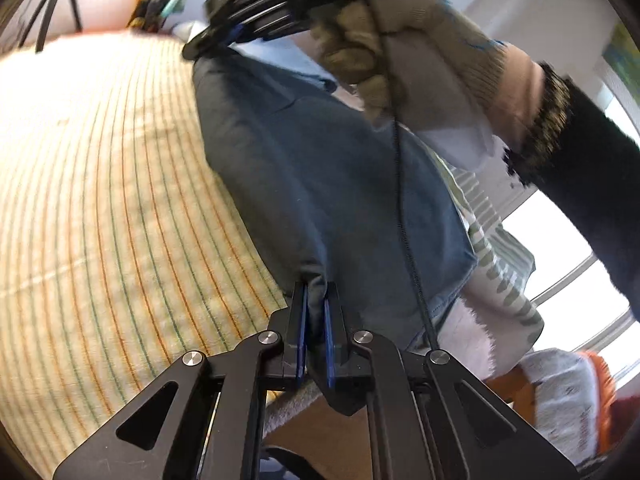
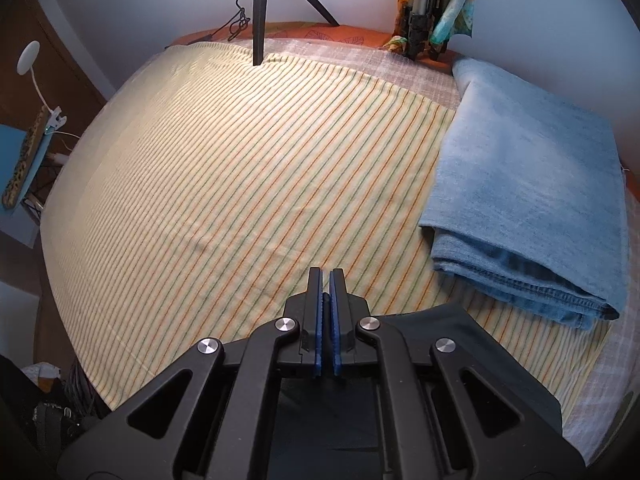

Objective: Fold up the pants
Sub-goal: 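Open the left tool while the right tool holds then releases the trousers, then grasp the folded trousers edge with the left tool while the right tool grips the other edge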

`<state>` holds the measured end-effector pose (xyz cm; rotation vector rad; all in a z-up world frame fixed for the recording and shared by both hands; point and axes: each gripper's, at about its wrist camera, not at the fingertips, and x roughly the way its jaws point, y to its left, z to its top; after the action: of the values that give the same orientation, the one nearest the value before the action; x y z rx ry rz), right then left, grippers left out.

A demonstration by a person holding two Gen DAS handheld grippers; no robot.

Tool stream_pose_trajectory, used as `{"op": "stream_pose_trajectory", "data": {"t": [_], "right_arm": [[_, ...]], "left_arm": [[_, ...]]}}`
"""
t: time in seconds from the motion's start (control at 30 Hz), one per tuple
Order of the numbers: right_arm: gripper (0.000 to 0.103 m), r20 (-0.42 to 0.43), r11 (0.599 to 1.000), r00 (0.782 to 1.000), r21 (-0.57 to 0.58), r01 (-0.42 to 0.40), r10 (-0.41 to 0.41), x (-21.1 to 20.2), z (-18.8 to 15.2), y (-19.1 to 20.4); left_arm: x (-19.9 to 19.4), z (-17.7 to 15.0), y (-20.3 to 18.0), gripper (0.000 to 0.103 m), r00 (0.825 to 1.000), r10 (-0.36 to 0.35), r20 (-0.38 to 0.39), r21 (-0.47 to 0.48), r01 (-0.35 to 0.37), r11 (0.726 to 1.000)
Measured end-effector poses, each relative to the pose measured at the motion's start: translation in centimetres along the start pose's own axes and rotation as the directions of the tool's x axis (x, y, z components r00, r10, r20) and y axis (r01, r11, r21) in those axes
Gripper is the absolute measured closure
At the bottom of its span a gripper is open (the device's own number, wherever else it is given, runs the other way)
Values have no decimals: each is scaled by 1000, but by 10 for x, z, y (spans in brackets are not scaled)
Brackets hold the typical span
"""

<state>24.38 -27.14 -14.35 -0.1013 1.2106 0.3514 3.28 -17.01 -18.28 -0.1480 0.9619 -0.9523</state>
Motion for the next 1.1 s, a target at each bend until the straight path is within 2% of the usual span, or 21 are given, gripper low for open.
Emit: {"op": "stream_pose_trajectory", "data": {"t": [0.17, 0.33, 0.4, 0.47, 0.53, 0.6, 0.67, 0.77, 0.87, 0.97, 1.1], "right_arm": [[100, -6, 1000, 1000, 14, 3, -3, 11, 2, -2], [100, -16, 998, 1000, 49, 26, -26, 27, 0, -4], [100, -18, 995, 1000, 104, 3, -1, 27, 2, -11], [96, 31, 987, 999, 160, -23, 19, 11, 2, -20], [94, 74, 986, 997, 162, -35, 23, -7, 0, -22], [82, 117, 982, 992, 178, -58, 37, -31, -6, -26], [54, 177, 979, 984, 193, -62, 27, -59, -18, -30], [40, 260, 970, 966, 232, -67, 5, -102, -49, -43], [28, 278, 959, 959, 283, -22, -60, -134, -88, -62], [26, 262, 932, 956, 362, 28, -131, -155, -133, -91], [25, 216, 889, 969, 457, 11, -123, -159, -178, -127]], "left_arm": [[-2, -5, -5, 97, 1000, 6, -3, 24, -5, 1000], [-2, -2, 2, 95, 999, -4, -38, -13, 4, 1000], [-6, 1, 7, 87, 998, -10, -59, -43, 8, 999], [-11, 3, 8, 87, 997, -16, -70, -51, 12, 999], [-18, 5, 11, 87, 997, -21, -68, -74, 16, 997], [-25, 8, 16, 78, 997, -30, -69, -99, 23, 995], [-37, 15, 21, 78, 997, -41, -59, -115, 34, 993], [-63, 33, 26, 76, 999, -29, -27, -98, 27, 995], [-88, 59, 31, 51, 1000, 1, -2, -59, -1, 998], [-100, 83, 41, 50, 1000, 8, -6, -36, -8, 999], [-89, 98, 58, 50, 999, 11, -38, -65, -14, 998]]}}
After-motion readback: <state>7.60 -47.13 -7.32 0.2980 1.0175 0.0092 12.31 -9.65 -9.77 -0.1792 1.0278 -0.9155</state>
